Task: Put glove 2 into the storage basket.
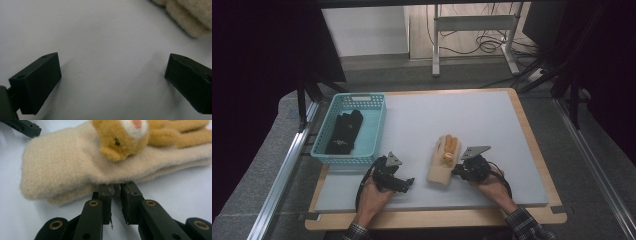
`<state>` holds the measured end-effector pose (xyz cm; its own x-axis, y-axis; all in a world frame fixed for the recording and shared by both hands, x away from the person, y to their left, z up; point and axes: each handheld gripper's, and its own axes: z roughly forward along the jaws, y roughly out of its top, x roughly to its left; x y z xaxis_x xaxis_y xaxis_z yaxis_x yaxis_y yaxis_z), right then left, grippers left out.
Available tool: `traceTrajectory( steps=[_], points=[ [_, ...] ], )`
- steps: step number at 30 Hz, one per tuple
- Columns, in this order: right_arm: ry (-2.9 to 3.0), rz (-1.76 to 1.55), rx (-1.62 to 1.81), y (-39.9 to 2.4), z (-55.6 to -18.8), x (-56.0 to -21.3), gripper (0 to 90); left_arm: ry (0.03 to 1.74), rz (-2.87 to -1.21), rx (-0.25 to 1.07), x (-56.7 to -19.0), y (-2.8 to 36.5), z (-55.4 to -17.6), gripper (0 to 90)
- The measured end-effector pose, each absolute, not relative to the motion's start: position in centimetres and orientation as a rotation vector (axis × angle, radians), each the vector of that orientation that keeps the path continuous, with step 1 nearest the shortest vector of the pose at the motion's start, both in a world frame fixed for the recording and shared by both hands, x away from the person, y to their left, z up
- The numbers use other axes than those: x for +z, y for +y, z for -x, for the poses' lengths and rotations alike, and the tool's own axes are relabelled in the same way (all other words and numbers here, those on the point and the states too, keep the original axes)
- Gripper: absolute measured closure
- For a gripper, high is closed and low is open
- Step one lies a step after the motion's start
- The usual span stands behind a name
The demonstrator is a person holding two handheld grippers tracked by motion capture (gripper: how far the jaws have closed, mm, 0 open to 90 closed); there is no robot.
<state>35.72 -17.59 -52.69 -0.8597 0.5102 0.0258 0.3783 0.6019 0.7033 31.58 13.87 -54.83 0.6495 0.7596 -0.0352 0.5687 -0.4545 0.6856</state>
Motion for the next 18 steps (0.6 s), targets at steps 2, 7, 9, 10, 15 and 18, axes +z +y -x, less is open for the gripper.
traceTrajectory(
  steps=[2,7,9,10,15,18],
  points=[
    [2.65,-0.737,1.106,-17.3,-35.8,-52.7,77.3,1.033,-2.183,0.363,-54.9,14.1,-31.6,0.6],
    [2.654,-0.73,1.112,-16.4,-35.8,-52.8,77.5,1.029,-2.191,0.359,-54.9,14.1,-31.6,0.0],
    [2.655,-0.724,1.113,-16.1,-35.9,-52.8,77.5,1.028,-2.194,0.362,-54.9,14.1,-31.6,0.0],
    [2.655,-0.722,1.114,-15.9,-35.9,-52.8,77.5,1.032,-2.19,0.361,-54.9,14.0,-31.6,0.0],
    [2.652,-0.708,1.113,-15.1,-36.0,-52.9,77.4,1.032,-2.19,0.36,-54.9,14.0,-31.6,0.0],
    [2.647,-0.696,1.109,-14.5,-36.0,-53.0,77.4,1.034,-2.186,0.359,-54.9,14.0,-31.6,0.0]
  ],
)
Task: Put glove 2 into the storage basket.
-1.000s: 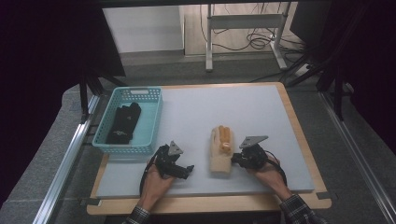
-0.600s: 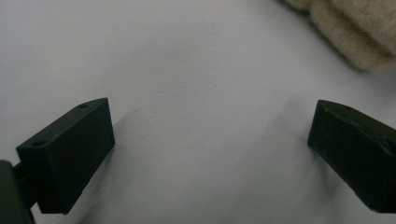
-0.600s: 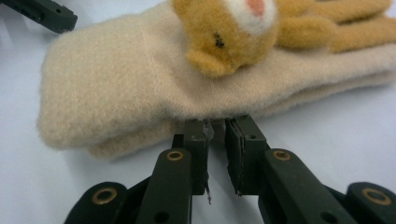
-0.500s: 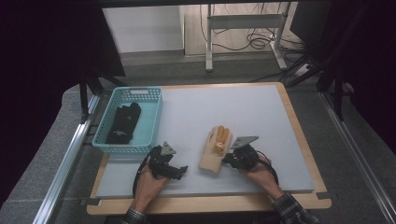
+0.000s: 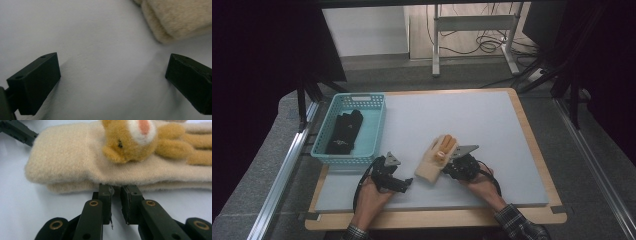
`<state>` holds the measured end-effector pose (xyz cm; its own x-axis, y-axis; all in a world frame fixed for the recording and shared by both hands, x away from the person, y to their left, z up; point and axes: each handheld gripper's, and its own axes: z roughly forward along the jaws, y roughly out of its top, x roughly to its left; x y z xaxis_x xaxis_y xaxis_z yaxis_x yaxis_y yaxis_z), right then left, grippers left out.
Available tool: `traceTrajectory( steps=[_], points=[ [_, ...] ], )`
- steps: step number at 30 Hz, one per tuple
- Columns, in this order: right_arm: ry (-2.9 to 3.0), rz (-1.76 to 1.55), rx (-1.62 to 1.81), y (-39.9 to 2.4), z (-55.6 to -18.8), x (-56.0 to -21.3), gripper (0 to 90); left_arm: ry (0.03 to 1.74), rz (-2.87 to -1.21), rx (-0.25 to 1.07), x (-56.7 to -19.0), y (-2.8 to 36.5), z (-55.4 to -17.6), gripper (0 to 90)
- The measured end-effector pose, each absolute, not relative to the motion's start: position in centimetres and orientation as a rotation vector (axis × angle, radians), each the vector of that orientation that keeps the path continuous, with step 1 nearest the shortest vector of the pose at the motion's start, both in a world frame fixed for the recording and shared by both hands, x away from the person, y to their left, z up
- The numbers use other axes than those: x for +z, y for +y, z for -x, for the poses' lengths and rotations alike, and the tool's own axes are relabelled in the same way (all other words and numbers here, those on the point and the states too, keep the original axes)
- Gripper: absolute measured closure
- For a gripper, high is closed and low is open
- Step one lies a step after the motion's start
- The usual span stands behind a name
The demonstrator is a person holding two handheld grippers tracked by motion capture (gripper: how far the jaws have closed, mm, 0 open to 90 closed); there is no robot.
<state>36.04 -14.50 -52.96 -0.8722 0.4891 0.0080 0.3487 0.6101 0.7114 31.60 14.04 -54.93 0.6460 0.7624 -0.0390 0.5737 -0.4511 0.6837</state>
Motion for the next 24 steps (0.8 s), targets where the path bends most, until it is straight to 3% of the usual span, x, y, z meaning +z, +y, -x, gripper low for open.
traceTrajectory(
  steps=[18,24],
  points=[
    [2.645,-0.701,1.122,-12.5,-36.6,-53.1,76.9,1.032,-2.178,0.359,-55.0,14.1,-31.6,0.1],
    [2.613,-0.713,1.122,-13.9,-36.0,-52.4,70.6,1.032,-2.178,0.359,-55.0,14.1,-31.6,0.1]
  ],
)
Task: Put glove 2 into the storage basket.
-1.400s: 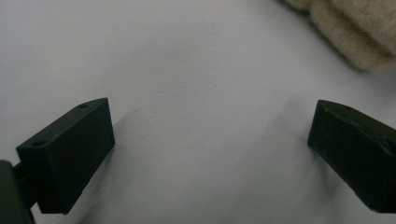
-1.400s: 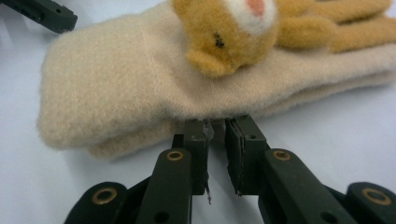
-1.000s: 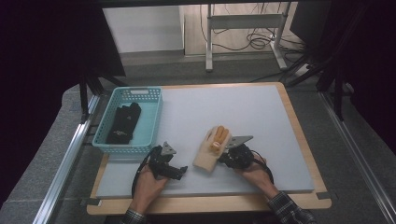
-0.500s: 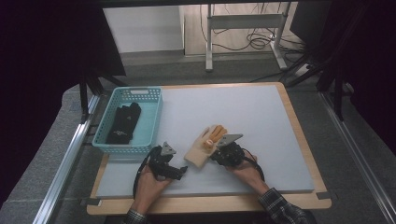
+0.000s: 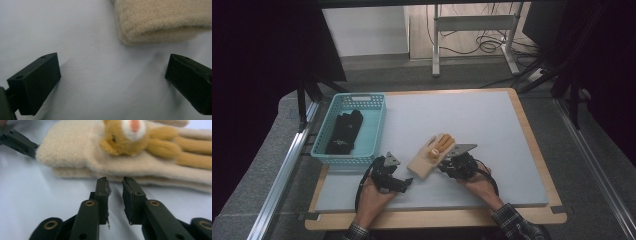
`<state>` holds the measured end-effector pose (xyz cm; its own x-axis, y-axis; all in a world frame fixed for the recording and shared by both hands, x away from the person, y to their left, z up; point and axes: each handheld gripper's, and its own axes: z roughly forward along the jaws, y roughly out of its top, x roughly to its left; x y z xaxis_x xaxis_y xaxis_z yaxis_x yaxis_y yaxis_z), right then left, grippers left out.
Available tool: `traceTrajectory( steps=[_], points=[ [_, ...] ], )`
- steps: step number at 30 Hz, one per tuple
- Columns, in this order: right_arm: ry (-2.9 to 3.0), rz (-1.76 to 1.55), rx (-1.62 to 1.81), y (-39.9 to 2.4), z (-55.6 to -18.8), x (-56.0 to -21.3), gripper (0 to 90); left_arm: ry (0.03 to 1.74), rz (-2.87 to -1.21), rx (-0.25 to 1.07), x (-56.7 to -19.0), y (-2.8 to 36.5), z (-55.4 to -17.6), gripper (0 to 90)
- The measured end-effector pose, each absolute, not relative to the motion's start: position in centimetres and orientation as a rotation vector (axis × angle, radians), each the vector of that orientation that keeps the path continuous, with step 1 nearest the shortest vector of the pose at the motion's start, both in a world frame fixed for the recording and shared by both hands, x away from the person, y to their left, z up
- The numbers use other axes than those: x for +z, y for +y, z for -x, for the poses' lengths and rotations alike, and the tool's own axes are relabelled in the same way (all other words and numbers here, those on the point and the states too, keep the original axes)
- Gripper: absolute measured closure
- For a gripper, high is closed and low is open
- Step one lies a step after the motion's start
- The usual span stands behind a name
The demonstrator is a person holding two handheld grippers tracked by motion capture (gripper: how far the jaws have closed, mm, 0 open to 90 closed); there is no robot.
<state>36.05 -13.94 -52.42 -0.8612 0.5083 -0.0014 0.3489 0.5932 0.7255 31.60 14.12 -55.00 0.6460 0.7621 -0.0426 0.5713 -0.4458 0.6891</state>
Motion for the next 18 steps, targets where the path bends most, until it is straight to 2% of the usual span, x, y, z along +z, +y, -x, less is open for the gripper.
traceTrajectory(
  steps=[5,13,18],
  points=[
    [2.562,-0.729,1.126,-15.5,-35.8,-51.6,59.2,1.032,-2.178,0.358,-55.0,14.1,-31.6,0.0],
    [2.504,-0.788,1.083,-18.3,-35.5,-51.1,28.6,1.034,-2.178,0.355,-55.0,14.1,-31.6,0.1],
    [2.465,-0.835,1.074,-20.1,-35.3,-51.1,20.0,1.034,-2.177,0.354,-55.0,14.1,-31.6,0.0]
  ],
)
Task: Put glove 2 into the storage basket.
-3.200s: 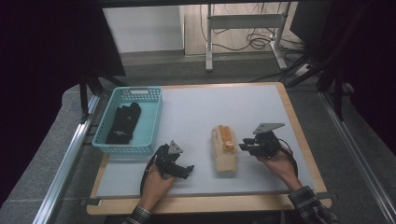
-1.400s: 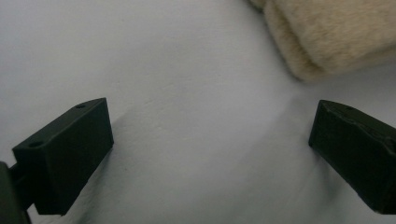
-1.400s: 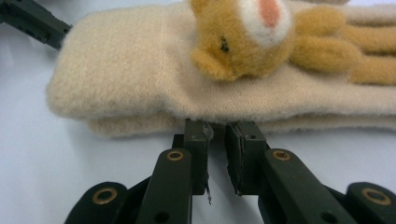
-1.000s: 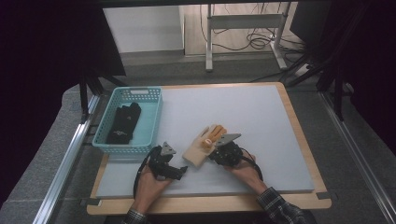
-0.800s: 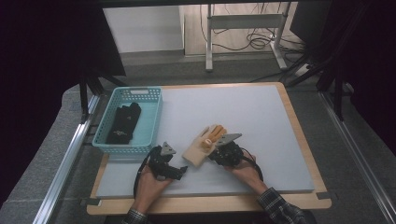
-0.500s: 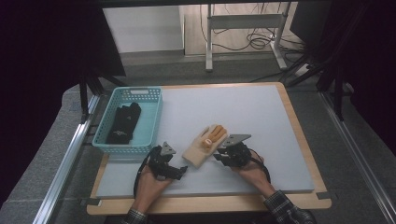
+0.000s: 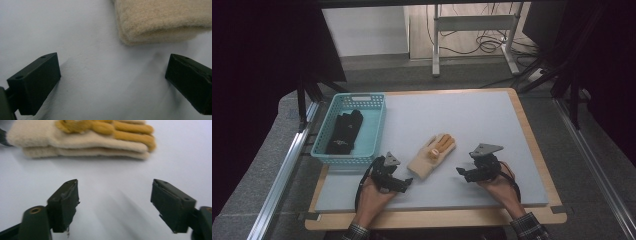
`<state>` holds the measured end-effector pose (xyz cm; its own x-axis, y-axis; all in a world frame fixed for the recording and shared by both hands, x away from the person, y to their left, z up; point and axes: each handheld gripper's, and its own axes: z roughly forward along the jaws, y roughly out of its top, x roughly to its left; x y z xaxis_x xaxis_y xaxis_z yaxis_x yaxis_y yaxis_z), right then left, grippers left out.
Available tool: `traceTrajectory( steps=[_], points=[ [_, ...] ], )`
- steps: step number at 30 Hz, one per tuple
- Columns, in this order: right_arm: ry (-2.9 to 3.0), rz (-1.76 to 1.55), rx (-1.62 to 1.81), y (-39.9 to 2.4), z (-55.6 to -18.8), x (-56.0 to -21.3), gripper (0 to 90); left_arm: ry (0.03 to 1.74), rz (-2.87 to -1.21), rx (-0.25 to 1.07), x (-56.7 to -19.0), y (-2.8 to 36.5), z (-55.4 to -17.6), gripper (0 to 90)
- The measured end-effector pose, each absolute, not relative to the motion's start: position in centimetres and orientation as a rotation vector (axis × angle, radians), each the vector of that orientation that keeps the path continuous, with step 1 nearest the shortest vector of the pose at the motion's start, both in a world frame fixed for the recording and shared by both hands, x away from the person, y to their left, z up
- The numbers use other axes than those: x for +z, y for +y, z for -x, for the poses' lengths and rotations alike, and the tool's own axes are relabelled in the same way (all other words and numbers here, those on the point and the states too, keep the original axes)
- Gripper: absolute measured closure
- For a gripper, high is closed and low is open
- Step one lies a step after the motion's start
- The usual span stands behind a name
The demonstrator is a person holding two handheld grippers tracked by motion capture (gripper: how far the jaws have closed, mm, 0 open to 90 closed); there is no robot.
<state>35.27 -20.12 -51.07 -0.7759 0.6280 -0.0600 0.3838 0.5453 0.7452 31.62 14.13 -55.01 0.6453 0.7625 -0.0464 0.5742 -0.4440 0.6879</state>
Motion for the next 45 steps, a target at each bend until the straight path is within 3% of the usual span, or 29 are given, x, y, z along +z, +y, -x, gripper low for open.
traceTrajectory(
  steps=[19,45],
  points=[
    [2.356,-1.087,0.959,-25.9,-35.8,-53.0,6.2,1.035,-2.176,0.35,-55.0,14.1,-31.6,0.0],
    [2.344,-1.102,0.955,-26.0,-35.8,-53.3,6.3,0.945,-2.185,0.255,-52.4,13.2,-30.8,0.0]
  ],
)
